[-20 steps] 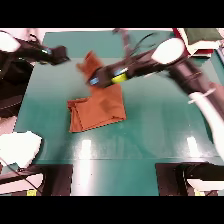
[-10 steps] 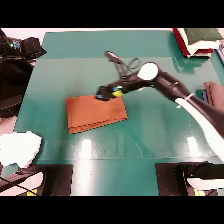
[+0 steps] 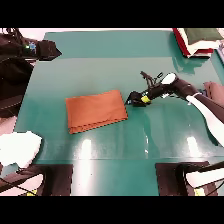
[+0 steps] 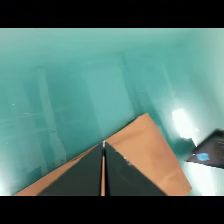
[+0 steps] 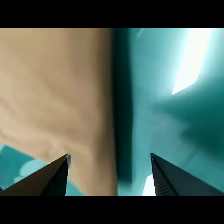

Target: Fold the shirts.

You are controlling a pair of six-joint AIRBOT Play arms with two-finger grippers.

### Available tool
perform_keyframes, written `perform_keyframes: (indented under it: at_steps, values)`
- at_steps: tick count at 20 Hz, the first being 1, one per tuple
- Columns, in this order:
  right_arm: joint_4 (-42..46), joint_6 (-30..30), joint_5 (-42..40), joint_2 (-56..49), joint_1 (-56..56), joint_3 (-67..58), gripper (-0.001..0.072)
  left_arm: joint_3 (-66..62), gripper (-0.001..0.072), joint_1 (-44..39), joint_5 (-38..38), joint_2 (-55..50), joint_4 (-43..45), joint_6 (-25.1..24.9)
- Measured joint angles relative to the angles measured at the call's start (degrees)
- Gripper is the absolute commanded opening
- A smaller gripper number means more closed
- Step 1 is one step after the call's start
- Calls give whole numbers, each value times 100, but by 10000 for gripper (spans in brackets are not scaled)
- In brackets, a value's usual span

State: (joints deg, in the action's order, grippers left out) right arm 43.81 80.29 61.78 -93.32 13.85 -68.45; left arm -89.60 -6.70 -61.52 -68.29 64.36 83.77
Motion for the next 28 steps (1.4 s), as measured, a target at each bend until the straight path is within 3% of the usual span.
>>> perform_keyframes:
  at_steps: [3,5,6,7,11,15,22,28]
  values:
    - [-448,-11,2,-632,286,-452,470,2,29,-50,7,-15,-31,-9]
    - [-699,-63,-46,-1034,546,-839,260,2,29,-66,13,-20,-33,-11]
    - [-774,-92,-96,-1217,686,-1047,91,2,28,-72,15,-20,-46,-9]
    - [-793,-127,-149,-1349,807,-1237,17,2,28,-79,15,-20,-76,-7]
    - [-903,-254,-245,-1497,977,-1897,16,2,28,-79,-20,-20,-160,15]
    - [-42,17,-164,-870,352,-2188,15,2,28,-79,-111,-20,-225,15]
    - [1805,446,551,691,-2100,-2286,16,2,28,-79,-105,-20,-319,13]
    - [2063,514,553,1292,-4468,-2293,16,2,28,-79,-98,-20,-330,0]
